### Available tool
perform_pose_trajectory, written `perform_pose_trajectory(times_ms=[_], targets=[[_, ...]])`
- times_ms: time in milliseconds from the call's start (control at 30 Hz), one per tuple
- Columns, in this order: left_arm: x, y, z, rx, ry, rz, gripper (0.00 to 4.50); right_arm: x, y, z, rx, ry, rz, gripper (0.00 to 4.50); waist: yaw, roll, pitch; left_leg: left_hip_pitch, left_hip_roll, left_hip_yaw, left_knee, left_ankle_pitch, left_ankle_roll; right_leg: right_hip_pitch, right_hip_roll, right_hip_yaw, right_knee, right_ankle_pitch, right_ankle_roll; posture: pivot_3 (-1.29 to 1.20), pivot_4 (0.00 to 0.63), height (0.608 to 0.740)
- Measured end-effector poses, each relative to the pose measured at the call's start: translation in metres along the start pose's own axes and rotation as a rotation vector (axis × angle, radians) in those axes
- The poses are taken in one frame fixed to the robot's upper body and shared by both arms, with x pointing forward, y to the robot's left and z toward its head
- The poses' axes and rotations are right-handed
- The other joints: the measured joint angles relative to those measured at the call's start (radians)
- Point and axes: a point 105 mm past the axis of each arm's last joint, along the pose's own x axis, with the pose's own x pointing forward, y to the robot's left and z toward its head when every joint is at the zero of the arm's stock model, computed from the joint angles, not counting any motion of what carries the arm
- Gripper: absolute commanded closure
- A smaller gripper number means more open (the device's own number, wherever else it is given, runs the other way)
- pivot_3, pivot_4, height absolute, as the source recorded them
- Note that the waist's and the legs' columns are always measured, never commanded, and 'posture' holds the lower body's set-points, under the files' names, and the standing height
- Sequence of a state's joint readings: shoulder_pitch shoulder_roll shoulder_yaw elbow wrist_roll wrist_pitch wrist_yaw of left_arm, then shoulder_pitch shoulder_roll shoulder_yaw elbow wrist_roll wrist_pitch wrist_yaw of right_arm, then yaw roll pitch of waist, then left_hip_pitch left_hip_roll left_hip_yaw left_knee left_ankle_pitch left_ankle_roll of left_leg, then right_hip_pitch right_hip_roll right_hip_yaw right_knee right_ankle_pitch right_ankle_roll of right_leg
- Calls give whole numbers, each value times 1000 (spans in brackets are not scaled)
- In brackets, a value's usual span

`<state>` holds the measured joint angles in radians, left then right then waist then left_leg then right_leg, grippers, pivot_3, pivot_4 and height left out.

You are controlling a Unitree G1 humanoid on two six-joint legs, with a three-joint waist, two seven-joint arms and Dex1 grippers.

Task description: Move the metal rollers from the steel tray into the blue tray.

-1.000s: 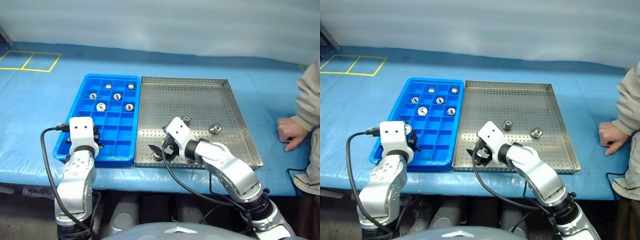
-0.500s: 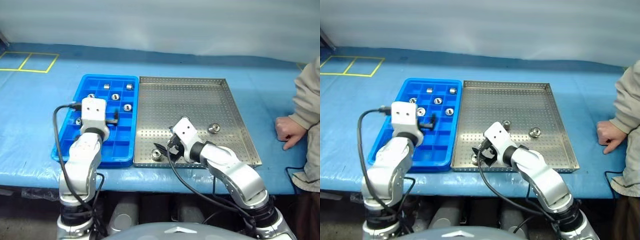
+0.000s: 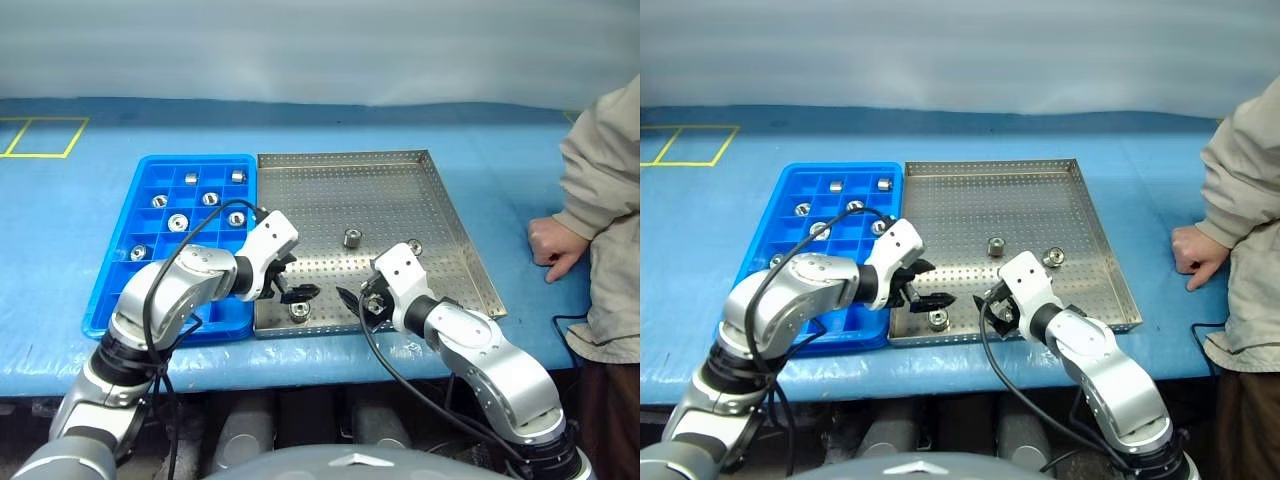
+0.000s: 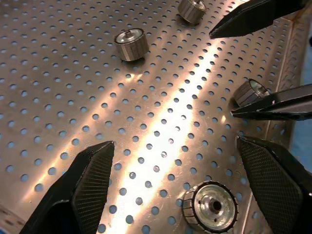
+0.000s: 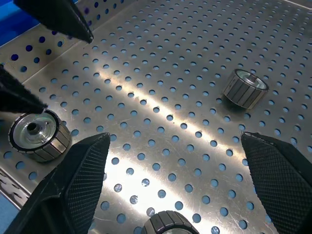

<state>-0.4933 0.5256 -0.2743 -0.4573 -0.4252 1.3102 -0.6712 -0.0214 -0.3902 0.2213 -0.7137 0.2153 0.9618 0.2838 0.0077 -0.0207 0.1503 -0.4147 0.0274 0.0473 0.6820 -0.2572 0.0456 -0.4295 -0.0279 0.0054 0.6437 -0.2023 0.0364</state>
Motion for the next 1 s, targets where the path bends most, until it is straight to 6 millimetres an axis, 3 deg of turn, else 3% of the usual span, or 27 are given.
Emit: perform_pose_trajectory(times_ms=[300,500,600,800,1000], targets=[[12,-10,-18,57,183,-86,154,1,2,-2,29,-4,-24,0,-20,0,0,1,0,1,0,0,0,0,0,2,0,0,0,-30,150,740],[12,-4,-23,105,248,-64,154,1,3,-1,35,-13,-30,0,-21,0,0,1,0,1,0,0,0,0,0,2,0,0,0,-24,150,740],[16,-1,-29,101,280,-53,725,1,3,0,34,-24,-31,0,-20,0,0,1,0,1,0,0,0,0,0,3,0,0,0,-16,150,740],[18,-4,-37,106,308,-62,2721,3,3,4,28,-41,-27,0,-19,0,0,1,-1,1,0,0,0,0,0,3,0,0,1,3,150,740],[19,-4,-37,85,290,-54,2746,8,7,4,25,-40,1,0,-18,0,0,1,0,1,0,0,0,0,0,3,1,0,1,34,150,740]])
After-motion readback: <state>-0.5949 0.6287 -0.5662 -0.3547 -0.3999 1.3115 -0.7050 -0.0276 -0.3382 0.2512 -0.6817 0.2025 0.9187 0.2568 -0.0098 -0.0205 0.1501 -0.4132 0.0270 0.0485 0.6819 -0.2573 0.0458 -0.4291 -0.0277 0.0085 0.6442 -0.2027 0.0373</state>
